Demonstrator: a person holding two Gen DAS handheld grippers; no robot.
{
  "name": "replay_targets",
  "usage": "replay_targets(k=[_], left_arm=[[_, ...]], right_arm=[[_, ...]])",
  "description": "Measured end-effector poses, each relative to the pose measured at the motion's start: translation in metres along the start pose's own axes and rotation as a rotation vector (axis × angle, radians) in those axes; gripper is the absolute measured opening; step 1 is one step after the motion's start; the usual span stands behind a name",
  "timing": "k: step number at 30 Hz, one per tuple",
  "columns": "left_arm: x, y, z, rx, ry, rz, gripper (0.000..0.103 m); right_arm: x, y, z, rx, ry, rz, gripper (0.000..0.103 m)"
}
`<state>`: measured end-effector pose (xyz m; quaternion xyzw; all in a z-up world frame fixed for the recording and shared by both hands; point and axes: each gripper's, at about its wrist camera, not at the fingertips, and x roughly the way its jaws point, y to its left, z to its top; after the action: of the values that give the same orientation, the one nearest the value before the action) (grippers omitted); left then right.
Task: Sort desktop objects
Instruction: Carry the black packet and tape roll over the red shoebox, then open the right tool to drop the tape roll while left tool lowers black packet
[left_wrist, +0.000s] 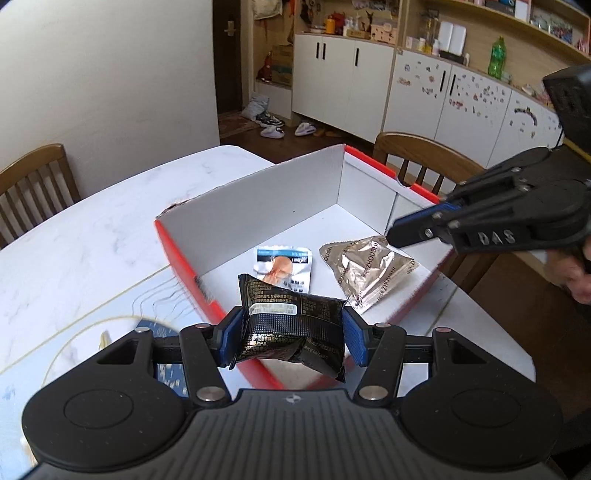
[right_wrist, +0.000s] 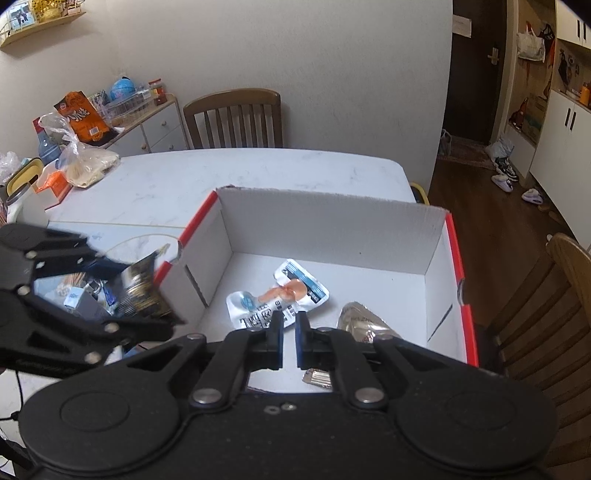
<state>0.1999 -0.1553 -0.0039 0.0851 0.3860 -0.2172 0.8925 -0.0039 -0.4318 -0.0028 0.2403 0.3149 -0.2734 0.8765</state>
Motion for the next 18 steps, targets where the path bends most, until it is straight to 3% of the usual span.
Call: replay_targets(k=[13, 18], left_arm=[[0.078, -0.015, 0.024, 0.081, 0.137, -0.045, 0.056], [0.092, -0.016, 0.029, 0.063, 0.171, -0.076, 0.056]], right_arm=[[0.014, -0.014, -0.009, 0.022, 0.037, -0.005, 0.007], [0.019, -0.020, -0.013, 0.034, 0.049, -0.010, 0.007]])
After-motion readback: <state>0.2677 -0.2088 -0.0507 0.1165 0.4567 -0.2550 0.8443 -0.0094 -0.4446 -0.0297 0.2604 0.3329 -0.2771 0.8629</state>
